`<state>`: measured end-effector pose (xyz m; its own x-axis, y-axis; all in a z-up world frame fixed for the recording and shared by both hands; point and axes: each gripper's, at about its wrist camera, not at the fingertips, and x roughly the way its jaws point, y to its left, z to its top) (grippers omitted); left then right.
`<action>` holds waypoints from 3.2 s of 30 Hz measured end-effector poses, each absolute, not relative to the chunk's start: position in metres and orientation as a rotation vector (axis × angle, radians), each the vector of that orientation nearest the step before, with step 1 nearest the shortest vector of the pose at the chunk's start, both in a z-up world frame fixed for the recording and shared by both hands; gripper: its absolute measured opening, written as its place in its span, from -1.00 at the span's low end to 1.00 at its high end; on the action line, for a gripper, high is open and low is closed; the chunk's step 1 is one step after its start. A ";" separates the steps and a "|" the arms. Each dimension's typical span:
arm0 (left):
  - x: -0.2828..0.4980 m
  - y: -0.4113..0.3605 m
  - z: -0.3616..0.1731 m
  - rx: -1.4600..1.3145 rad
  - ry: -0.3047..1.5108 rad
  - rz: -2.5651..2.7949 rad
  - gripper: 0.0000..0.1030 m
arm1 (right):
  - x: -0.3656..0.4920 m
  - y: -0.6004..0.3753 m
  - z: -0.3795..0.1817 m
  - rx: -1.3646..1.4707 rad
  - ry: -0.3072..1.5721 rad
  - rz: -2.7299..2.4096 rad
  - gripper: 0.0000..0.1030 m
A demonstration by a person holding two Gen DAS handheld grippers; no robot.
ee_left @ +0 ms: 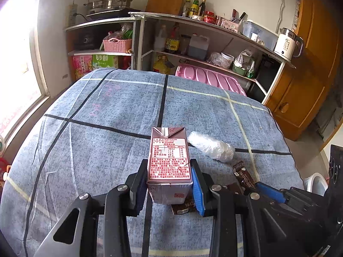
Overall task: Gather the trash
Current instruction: 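Grasp the pink milk carton with the left tool while the right tool grasps a brown wrapper, then carry the pink carton with the left tool into the bin while the right tool drops the brown wrapper there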
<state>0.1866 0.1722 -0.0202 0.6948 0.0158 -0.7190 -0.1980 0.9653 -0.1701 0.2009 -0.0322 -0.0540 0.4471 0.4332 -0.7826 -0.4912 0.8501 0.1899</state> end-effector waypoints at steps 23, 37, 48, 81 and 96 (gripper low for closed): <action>0.122 0.123 0.017 -0.211 0.714 0.042 -0.28 | 0.117 -0.097 -0.030 -0.019 0.909 0.612 -0.59; 0.096 0.024 0.038 -0.147 0.672 -0.136 -0.28 | 0.089 -0.182 -0.003 0.058 0.829 0.480 -0.59; 0.098 -0.060 0.040 -0.067 0.681 -0.305 -0.28 | 0.082 -0.252 0.014 0.121 0.794 0.339 -0.59; 0.118 -0.210 -0.017 0.053 0.819 -0.519 -0.27 | 0.098 -0.390 -0.036 0.201 0.919 0.037 -0.57; 0.109 -0.172 0.004 0.004 0.778 -0.453 -0.09 | 0.092 -0.374 -0.027 0.184 0.880 0.041 -0.37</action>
